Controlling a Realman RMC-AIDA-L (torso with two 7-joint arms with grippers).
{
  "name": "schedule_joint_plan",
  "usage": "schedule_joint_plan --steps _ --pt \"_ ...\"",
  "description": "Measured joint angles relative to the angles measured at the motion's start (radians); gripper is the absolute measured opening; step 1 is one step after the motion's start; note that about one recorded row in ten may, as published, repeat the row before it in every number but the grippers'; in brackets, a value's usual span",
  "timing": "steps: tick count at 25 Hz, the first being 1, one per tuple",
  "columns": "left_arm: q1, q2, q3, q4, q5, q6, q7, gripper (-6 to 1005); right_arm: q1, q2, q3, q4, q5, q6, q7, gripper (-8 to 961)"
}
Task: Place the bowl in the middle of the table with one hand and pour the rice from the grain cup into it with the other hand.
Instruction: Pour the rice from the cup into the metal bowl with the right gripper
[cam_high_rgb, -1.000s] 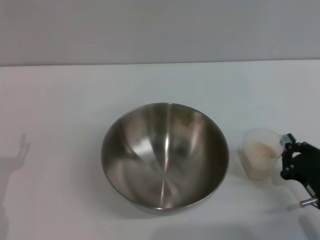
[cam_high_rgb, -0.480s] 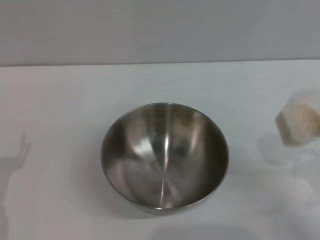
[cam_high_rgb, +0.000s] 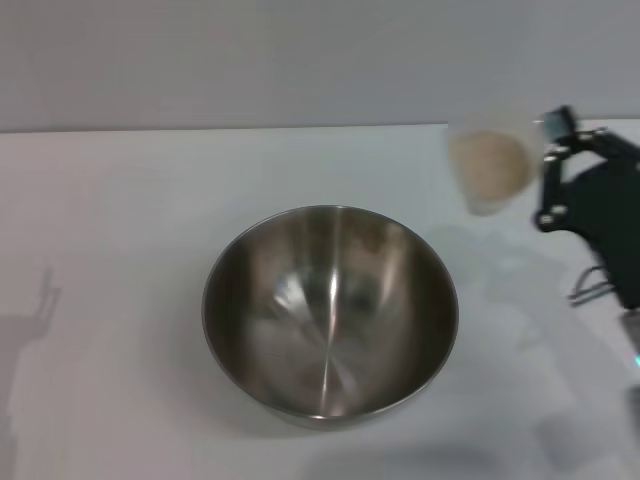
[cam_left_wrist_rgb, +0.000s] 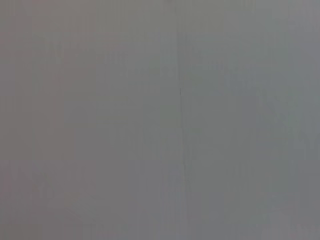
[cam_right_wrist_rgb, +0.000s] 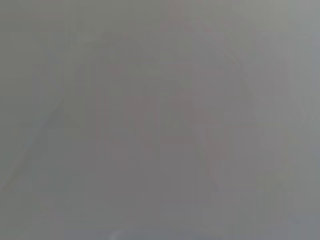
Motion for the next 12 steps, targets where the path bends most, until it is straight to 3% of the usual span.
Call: schedule_joint_plan --steps 6,12 --pt "-0.004 -0.002 0.008 0.000 0.000 -0.004 -0.002 829 0.014 0.003 -0.040 0.153 -0.003 0.117 -0.557 16" --pt "-0.009 -0.002 0.008 0.000 0.000 -0.018 -0.002 829 0.017 0.004 -0.079 0.229 -0.026 0.138 -0.830 16"
